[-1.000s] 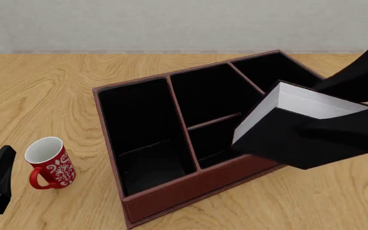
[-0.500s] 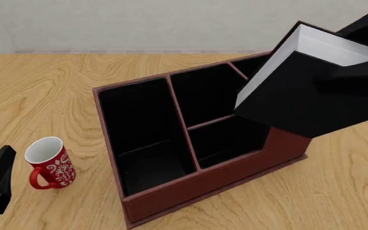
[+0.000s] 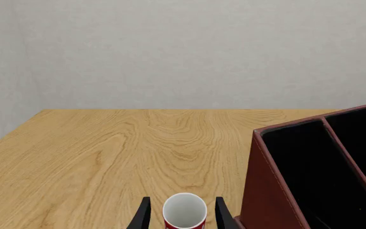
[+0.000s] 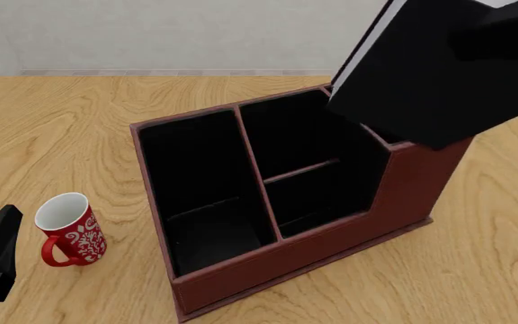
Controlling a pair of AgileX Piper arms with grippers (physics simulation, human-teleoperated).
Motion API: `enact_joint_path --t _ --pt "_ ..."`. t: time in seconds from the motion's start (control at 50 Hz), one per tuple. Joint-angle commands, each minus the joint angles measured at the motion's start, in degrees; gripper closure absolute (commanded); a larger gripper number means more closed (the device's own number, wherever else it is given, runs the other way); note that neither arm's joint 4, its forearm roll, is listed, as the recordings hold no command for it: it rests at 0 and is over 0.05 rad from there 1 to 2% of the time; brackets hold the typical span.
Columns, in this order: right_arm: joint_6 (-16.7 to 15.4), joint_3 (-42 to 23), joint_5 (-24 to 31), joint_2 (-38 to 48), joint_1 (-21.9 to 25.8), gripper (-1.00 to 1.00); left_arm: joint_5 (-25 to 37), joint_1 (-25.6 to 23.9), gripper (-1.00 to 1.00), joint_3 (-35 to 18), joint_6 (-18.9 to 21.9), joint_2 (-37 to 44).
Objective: Pick up the book and place it in the right compartment of the caddy.
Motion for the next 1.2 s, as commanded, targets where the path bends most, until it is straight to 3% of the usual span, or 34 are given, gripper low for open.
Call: enact_joint_path --t 0.02,0.5,1.2 --pt "0.5 -4.5 0.9 2.3 -1.9 1.0 0.0 0.0 -1.0 0.0 0.0 0.0" --pt "-0.3 -9.0 1.3 6.0 -6.9 1.0 0.0 0.0 -1.0 0.0 0.0 0.0" --pt "-1.0 -10.8 1.3 9.4 -14.4 1.0 0.0 0.0 -1.0 0.0 0.0 0.0"
